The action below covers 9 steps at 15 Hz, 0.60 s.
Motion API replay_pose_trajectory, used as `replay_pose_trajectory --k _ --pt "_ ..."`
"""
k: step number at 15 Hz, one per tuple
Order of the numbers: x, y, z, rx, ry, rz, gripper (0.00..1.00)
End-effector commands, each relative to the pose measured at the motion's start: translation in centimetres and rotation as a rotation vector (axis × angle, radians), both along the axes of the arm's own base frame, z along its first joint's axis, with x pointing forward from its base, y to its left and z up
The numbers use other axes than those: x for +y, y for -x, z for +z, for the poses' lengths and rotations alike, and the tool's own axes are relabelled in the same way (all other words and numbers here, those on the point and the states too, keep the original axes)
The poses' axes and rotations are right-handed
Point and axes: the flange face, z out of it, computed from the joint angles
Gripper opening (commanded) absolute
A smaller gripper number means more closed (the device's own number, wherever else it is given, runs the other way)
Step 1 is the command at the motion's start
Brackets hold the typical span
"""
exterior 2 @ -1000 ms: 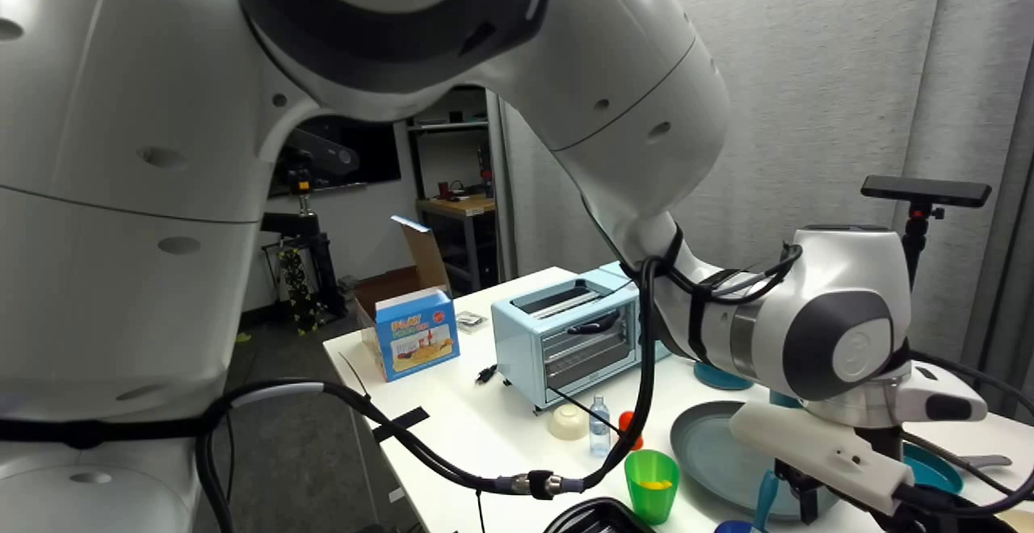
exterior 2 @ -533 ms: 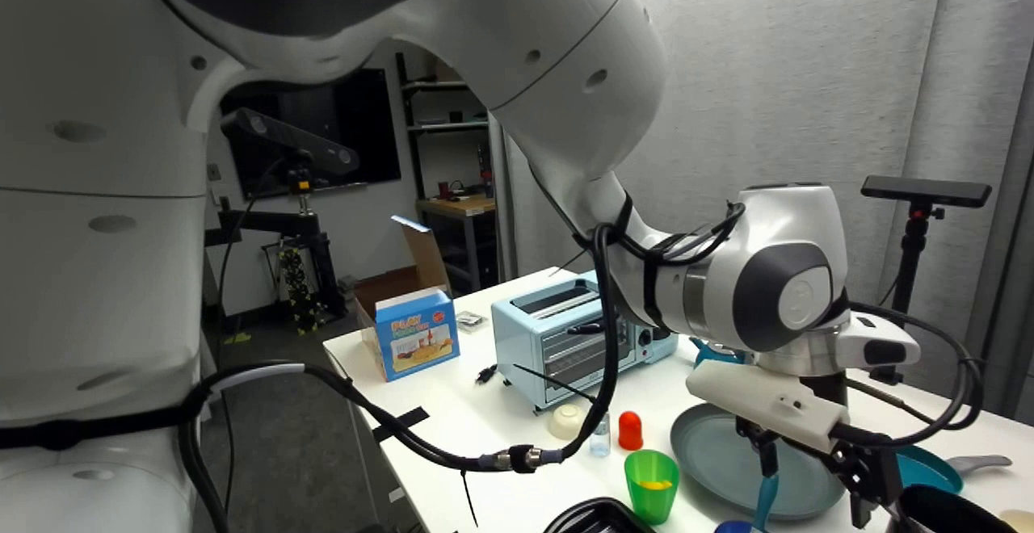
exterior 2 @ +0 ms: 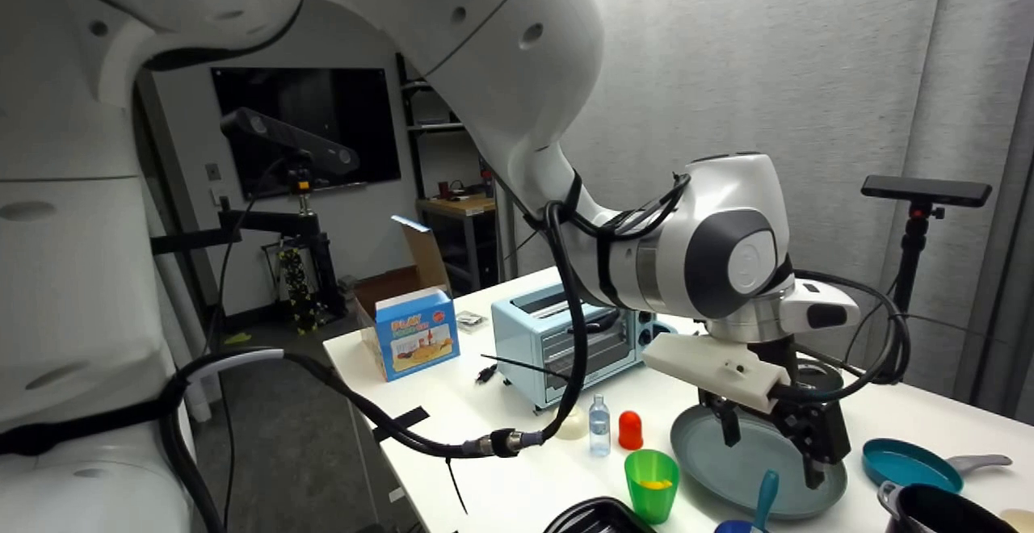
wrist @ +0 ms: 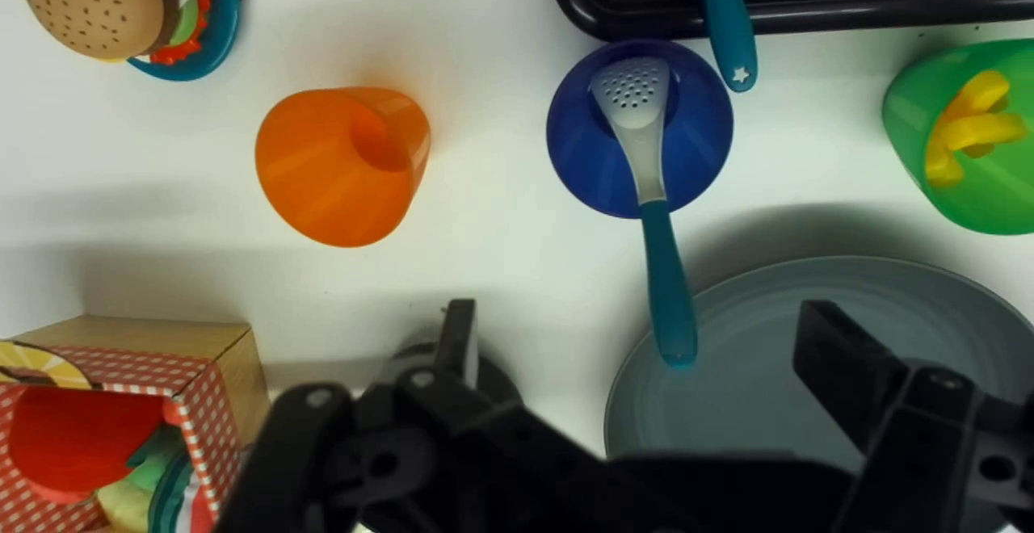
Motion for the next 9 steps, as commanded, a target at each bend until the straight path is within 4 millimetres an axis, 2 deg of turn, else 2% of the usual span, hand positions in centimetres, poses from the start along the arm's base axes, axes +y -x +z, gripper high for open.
replay_pose_trajectory --k 1,9 --pt "0.35 0.25 0.17 0.0 -0.002 0.004 1.0" --pt "0.72 0.65 0.32 0.0 -0.004 0.009 1.0"
